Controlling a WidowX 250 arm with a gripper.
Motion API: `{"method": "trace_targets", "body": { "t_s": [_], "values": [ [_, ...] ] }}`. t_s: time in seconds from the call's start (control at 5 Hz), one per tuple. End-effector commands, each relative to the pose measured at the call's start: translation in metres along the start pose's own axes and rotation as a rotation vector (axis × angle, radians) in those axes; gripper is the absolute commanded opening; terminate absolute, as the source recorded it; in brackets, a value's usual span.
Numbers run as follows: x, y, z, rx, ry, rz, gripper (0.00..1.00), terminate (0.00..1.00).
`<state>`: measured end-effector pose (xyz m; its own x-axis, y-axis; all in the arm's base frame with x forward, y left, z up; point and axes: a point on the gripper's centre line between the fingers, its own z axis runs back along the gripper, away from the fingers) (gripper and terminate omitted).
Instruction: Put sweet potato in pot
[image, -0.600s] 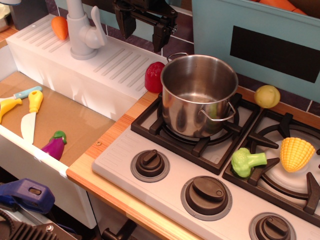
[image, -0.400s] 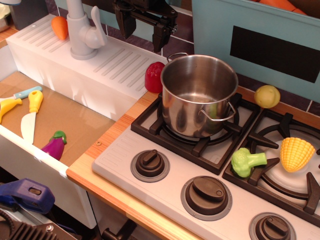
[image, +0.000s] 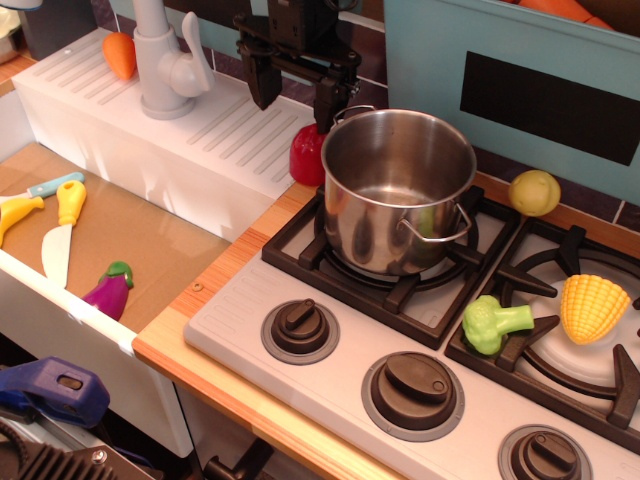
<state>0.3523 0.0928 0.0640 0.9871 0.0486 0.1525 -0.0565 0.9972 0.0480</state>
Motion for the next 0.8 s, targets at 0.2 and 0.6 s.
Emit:
{"method": "trace_targets", "body": {
  "t_s": [0.2,0.6],
  "values": [
    [0.014,0.007,-0.007,-0.017,-0.081,-0.009,1.00,0.00],
    [0.015,-0.001,-0.021,-0.045,-0.100,-0.001,1.00,0.00]
  ]
}}
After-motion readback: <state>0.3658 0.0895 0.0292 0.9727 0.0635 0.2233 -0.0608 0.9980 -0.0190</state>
